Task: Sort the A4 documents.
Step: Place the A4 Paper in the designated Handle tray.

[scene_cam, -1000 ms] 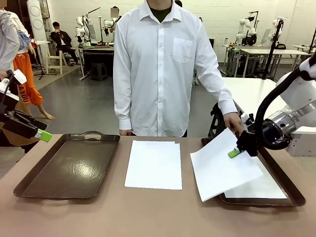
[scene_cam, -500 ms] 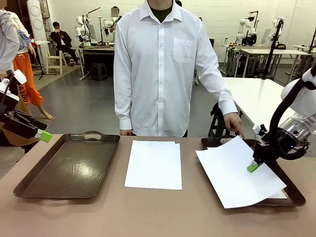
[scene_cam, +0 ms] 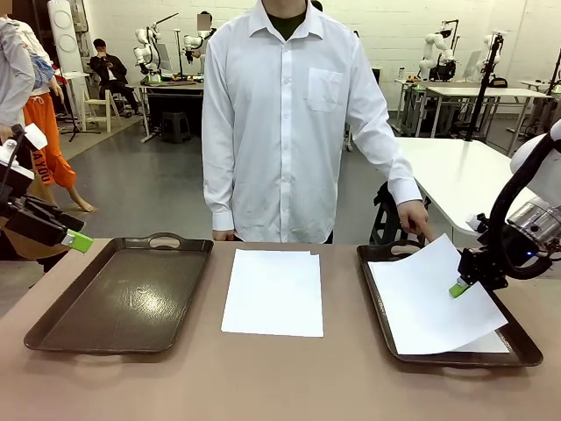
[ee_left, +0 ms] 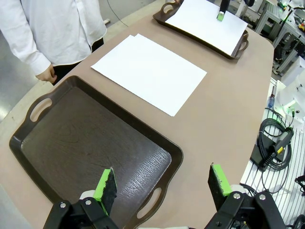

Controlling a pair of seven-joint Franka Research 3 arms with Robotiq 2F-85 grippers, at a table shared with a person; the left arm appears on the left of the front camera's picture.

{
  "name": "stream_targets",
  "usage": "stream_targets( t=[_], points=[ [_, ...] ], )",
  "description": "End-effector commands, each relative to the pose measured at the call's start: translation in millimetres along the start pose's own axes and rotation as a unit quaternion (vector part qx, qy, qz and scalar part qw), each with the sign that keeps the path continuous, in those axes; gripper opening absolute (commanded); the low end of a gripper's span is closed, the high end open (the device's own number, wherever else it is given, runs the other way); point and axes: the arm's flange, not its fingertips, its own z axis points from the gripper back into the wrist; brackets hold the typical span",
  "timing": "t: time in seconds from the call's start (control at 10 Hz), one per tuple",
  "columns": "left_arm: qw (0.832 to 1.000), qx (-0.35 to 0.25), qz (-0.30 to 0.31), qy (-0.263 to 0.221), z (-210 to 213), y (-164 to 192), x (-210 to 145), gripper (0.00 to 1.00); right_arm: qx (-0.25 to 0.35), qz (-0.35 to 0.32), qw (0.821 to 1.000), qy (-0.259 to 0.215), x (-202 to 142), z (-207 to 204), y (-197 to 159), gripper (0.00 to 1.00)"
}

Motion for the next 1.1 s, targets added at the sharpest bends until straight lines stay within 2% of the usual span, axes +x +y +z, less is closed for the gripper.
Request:
stream_targets(
  t=[0.0, 0.5, 1.0],
  points=[
    [1.000, -0.004, -0.007, -0.009, 0.0, 2.2, -1.1, 1.00, -0.014, -0.012, 1.000, -0.004, -1.8, -9.3, 7.4, 0.01],
    [1.000, -0.004, -0.007, -0.009, 0.0, 2.2, -1.1, 1.00, -0.073, -0.033, 0.997, 0.008, 9.9, -12.2, 2.3, 0.01],
    [1.000, -0.004, -0.007, -0.009, 0.0, 2.2, -1.1, 1.00, -0.092, -0.025, 0.995, 0.016, 23.2, -16.0, 7.5, 0.01]
  ],
)
